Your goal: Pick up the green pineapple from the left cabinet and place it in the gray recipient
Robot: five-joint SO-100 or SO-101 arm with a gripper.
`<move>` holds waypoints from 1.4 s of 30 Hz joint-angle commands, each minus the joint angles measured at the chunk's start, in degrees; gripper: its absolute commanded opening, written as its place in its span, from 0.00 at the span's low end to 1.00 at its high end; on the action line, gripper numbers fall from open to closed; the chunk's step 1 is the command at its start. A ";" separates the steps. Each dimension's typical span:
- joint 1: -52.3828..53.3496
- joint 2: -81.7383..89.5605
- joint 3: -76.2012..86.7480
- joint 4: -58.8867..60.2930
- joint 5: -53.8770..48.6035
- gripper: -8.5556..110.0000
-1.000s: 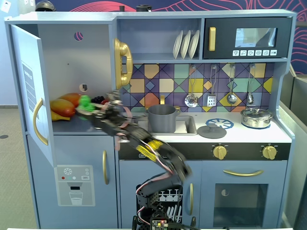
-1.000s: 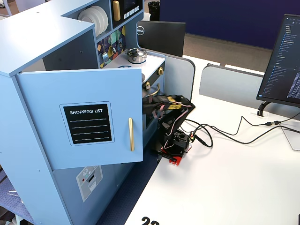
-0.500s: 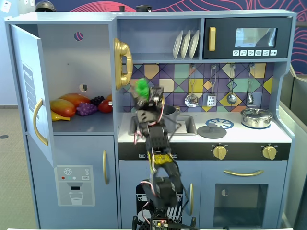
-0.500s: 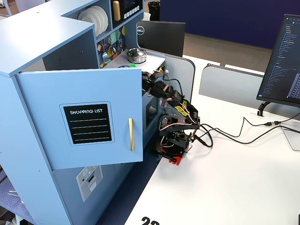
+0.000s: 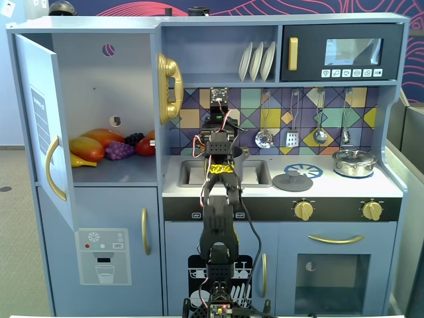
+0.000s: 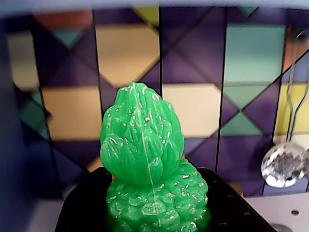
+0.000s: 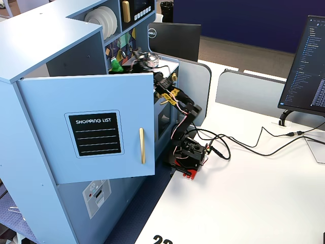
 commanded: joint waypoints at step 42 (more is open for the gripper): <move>-1.14 50.01 73.30 30.76 0.35 0.16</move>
